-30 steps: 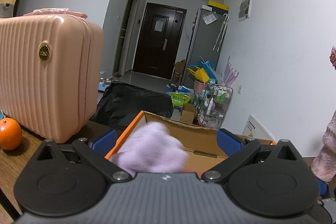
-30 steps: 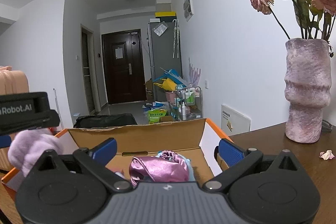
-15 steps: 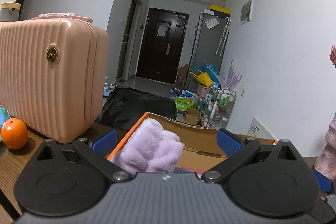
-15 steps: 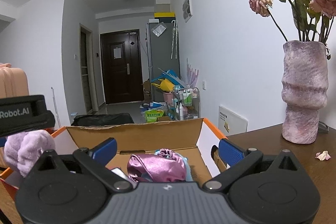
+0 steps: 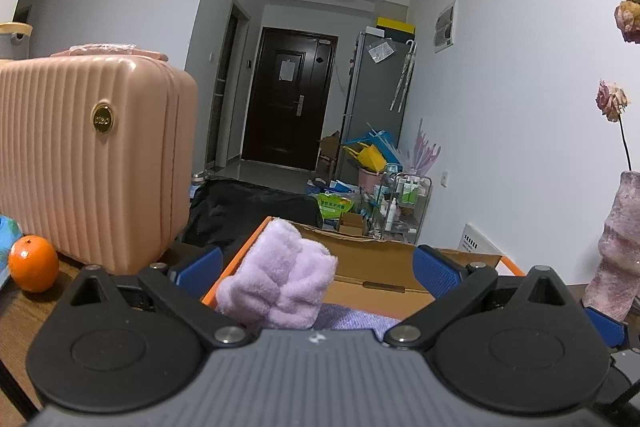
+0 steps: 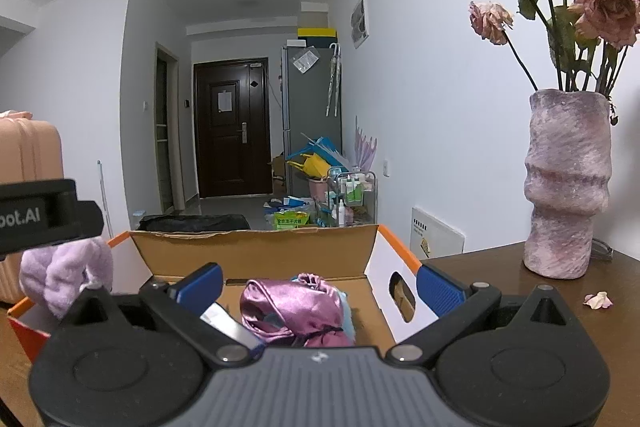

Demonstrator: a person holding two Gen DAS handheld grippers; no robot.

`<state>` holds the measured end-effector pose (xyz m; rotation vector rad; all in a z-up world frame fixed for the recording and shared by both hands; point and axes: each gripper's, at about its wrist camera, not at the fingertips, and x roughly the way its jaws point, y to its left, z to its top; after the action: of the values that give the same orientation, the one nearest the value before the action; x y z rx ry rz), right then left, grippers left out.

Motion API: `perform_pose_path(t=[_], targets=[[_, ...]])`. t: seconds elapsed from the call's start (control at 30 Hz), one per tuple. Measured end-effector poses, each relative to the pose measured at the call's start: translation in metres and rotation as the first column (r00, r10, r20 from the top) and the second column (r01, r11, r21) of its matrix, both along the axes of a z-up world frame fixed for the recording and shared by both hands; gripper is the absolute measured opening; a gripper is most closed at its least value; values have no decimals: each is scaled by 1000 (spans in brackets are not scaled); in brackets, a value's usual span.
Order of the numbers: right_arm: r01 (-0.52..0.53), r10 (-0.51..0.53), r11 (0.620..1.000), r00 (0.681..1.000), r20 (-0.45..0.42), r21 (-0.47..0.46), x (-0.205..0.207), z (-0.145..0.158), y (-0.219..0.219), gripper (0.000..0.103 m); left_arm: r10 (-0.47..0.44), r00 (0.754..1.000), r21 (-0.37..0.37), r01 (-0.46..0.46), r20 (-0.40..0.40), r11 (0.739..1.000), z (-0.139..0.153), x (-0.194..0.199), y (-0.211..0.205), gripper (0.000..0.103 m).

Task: Organize soft objects
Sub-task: 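Withdraw both tools from the box back toward the remaining items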

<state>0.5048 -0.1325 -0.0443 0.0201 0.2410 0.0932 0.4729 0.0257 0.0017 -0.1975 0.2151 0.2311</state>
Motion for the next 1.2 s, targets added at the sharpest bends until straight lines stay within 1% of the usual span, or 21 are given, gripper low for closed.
perform_pose_path(t=[0.2, 0.37, 0.47, 0.87, 1.2], targets=[[-3, 3, 1000, 1000, 0, -2, -6, 1, -3, 103, -10, 1000, -21, 11, 16, 1000, 2, -13, 2, 103], [-8, 8, 1000, 1000, 5, -1, -17, 2, -8, 103, -10, 999, -3, 10, 35, 1000, 5, -28, 3, 103], [-14, 14, 1000, 1000, 6, -2, -26, 2, -11, 103, -13, 999, -11, 13, 36, 1000, 7, -37, 5, 103], [-46, 47, 999, 999, 22, -16, -64, 3, -18, 103, -4, 1000, -23, 4, 7, 1000, 8, -75, 23, 103], [-83, 83, 996, 996, 19, -30, -106, 3, -26, 103, 8, 1000, -5, -8, -28, 1000, 5, -109, 37, 103]])
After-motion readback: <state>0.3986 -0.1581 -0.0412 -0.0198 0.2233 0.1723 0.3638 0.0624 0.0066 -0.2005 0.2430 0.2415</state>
